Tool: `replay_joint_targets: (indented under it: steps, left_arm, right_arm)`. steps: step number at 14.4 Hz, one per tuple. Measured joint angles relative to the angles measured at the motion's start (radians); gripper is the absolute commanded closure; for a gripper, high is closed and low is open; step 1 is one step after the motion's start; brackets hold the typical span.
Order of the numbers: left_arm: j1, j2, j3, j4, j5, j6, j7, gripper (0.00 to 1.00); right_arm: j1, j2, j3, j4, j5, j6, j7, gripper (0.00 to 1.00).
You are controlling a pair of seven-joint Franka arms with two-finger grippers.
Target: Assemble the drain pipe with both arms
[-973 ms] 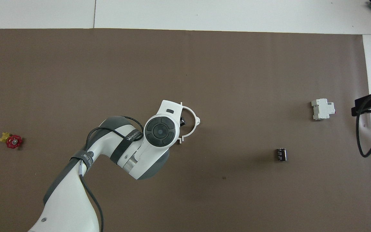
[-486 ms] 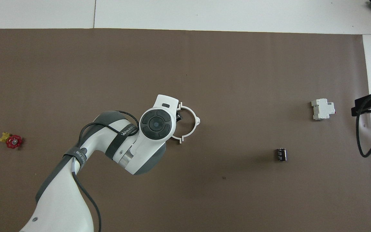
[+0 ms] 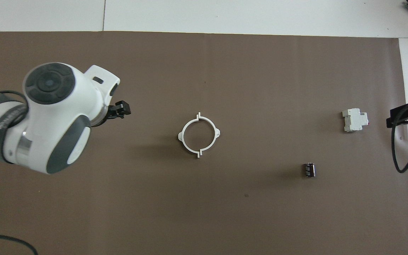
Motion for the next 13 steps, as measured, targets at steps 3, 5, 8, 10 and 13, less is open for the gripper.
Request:
replay_joint_targets:
  steps: [3,5,8,10,13]
  left_arm:
    - [0.173,-0.054,0.003,0.064,-0.022,-0.114,0.297,0.00]
    - [0.220,-0.086,0.004,0.075,-0.036,-0.153,0.364,0.00]
    - [0.222,-0.115,-0.006,0.076,-0.037,-0.216,0.378,0.00]
    - [0.223,-0.129,-0.002,0.076,-0.037,-0.252,0.414,0.00]
    - [0.223,-0.134,0.001,0.078,-0.040,-0.298,0.465,0.00]
  right_arm:
    - [0.000,0.000,0.000,0.000,0.000,0.000,0.000,0.00]
    - [0.000,0.000,0.000,0.000,0.000,0.000,0.000,0.00]
    - [0.000,0.000,0.000,0.000,0.000,0.000,0.000,0.00]
    - [0.000,0.000,0.000,0.000,0.000,0.000,0.000,0.00]
    - [0.000,0.000,0.000,0.000,0.000,0.000,0.000,0.00]
